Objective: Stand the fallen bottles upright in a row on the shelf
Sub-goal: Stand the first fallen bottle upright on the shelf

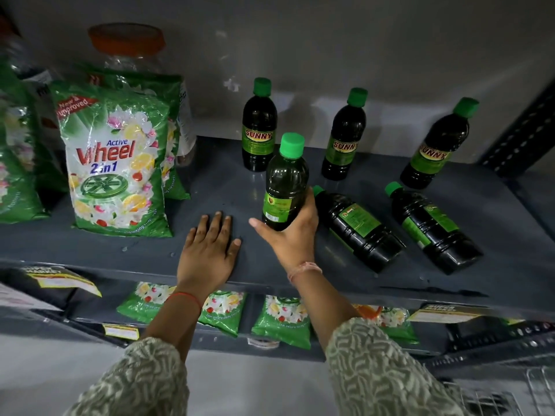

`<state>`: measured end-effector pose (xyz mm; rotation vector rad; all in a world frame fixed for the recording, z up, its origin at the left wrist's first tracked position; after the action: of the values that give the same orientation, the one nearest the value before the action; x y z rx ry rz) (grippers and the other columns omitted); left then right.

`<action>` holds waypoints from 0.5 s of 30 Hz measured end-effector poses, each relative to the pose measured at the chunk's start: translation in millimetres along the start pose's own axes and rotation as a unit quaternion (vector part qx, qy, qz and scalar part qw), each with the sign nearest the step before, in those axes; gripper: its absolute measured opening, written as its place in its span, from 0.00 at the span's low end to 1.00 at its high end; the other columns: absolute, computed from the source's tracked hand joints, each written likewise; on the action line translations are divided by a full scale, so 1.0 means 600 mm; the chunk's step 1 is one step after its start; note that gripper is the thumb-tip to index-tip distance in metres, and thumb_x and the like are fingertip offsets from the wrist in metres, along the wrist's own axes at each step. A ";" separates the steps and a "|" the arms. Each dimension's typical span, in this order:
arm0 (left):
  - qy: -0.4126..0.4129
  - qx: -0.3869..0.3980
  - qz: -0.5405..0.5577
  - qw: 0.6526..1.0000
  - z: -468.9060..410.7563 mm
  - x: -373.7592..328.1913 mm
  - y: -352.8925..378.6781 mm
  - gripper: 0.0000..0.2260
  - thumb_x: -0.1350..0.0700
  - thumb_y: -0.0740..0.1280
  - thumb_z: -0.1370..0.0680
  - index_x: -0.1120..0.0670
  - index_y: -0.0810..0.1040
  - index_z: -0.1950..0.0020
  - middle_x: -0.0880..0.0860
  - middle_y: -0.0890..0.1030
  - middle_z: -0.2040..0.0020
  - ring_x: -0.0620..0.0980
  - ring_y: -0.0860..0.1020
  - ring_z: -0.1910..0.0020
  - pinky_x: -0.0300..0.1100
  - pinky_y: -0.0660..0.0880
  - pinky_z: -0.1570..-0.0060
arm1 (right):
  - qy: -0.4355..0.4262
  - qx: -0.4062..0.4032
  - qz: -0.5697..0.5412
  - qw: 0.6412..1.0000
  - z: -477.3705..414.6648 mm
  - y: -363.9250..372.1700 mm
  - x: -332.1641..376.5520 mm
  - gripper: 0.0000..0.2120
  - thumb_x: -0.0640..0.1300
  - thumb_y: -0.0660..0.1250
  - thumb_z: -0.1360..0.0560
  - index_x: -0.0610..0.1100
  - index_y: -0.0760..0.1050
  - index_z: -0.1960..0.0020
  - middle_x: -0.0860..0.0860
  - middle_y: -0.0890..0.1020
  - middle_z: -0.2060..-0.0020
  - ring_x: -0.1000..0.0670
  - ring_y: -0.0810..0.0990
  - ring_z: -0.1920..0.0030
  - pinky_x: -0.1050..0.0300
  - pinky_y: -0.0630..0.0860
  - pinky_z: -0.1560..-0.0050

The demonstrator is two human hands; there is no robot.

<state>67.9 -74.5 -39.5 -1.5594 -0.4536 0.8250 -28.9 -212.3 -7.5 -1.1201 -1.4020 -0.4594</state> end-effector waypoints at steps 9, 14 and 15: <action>0.001 0.009 0.009 1.000 0.002 -0.002 -0.004 0.31 0.42 0.41 0.27 0.52 0.49 0.25 0.52 0.51 0.22 0.54 0.48 0.23 0.50 0.47 0.25 | 0.056 0.091 -0.090 0.990 -0.012 -0.003 -0.015 0.43 0.36 0.74 0.38 0.45 0.54 0.30 0.49 0.73 0.42 0.48 0.74 0.41 0.56 0.72 0.40; 0.000 0.011 0.003 1.000 0.001 -0.002 -0.003 0.26 0.44 0.44 0.22 0.52 0.48 0.25 0.52 0.50 0.22 0.53 0.47 0.23 0.50 0.46 0.25 | 0.039 0.021 -0.023 0.999 -0.007 -0.001 -0.020 0.44 0.48 0.80 0.43 0.40 0.61 0.35 0.41 0.70 0.38 0.43 0.70 0.37 0.46 0.69 0.34; 0.001 0.012 0.004 1.000 0.002 -0.002 -0.003 0.27 0.43 0.43 0.22 0.52 0.48 0.25 0.52 0.50 0.22 0.53 0.47 0.23 0.50 0.46 0.25 | 0.046 0.023 -0.027 0.998 -0.011 -0.004 -0.021 0.39 0.45 0.79 0.41 0.39 0.63 0.36 0.41 0.73 0.39 0.43 0.72 0.38 0.46 0.70 0.35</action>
<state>66.9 -74.2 -37.5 -1.5406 -0.4349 0.8334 -29.8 -222.9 -16.8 -1.0143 -1.3573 -0.5097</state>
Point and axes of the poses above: each hand's wrist, its own z-axis away from the middle knuckle, its own y-axis out of the palm, x = y × z, the point moved 8 cm from there along -z, towards the middle knuckle
